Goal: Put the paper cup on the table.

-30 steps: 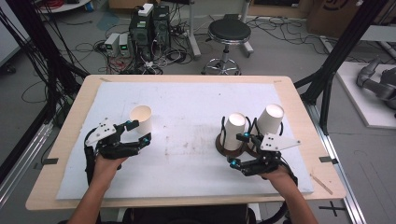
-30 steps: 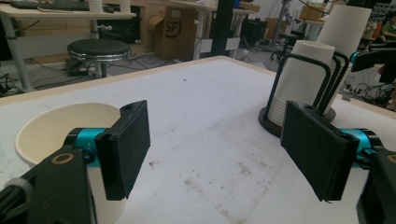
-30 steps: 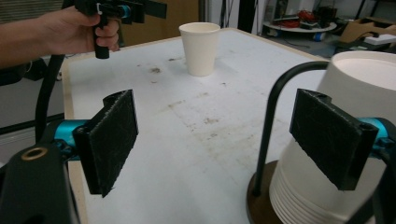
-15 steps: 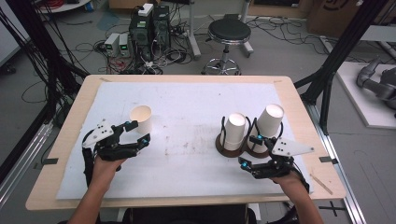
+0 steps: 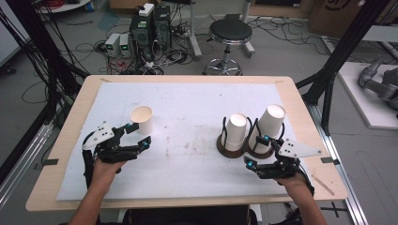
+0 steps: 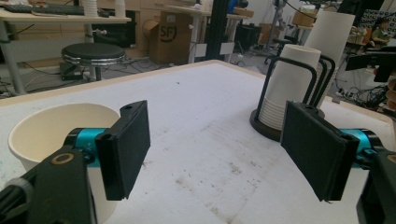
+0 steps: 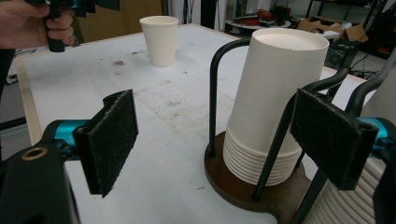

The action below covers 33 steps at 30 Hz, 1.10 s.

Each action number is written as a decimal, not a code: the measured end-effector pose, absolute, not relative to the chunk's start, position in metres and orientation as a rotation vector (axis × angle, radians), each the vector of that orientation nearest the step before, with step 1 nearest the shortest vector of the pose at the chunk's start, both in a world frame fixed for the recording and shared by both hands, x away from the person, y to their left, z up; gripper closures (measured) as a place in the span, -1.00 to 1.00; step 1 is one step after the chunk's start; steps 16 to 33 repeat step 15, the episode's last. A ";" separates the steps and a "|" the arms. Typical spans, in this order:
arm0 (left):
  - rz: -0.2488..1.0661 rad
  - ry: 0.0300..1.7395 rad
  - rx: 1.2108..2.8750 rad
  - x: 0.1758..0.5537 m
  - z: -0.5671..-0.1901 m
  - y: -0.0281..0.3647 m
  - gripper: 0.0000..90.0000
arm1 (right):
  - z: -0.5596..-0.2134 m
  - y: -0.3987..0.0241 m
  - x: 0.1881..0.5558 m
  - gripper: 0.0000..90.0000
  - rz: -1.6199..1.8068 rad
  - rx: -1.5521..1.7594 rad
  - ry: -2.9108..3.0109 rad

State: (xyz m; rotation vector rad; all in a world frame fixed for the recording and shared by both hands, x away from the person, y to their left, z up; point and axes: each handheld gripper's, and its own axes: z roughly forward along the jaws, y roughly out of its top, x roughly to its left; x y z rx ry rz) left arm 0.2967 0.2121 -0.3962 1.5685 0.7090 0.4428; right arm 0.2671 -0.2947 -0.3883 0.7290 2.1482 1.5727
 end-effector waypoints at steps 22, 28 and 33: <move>0.431 0.705 1.581 0.300 -0.400 0.208 -0.46 | -0.390 -0.301 0.269 -0.65 1.577 0.744 2.133; 0.431 0.705 1.581 0.300 -0.400 0.208 -0.46 | -0.390 -0.301 0.269 -0.65 1.577 0.744 2.133; 0.431 0.705 1.581 0.300 -0.400 0.208 -0.46 | -0.390 -0.301 0.269 -0.65 1.577 0.744 2.133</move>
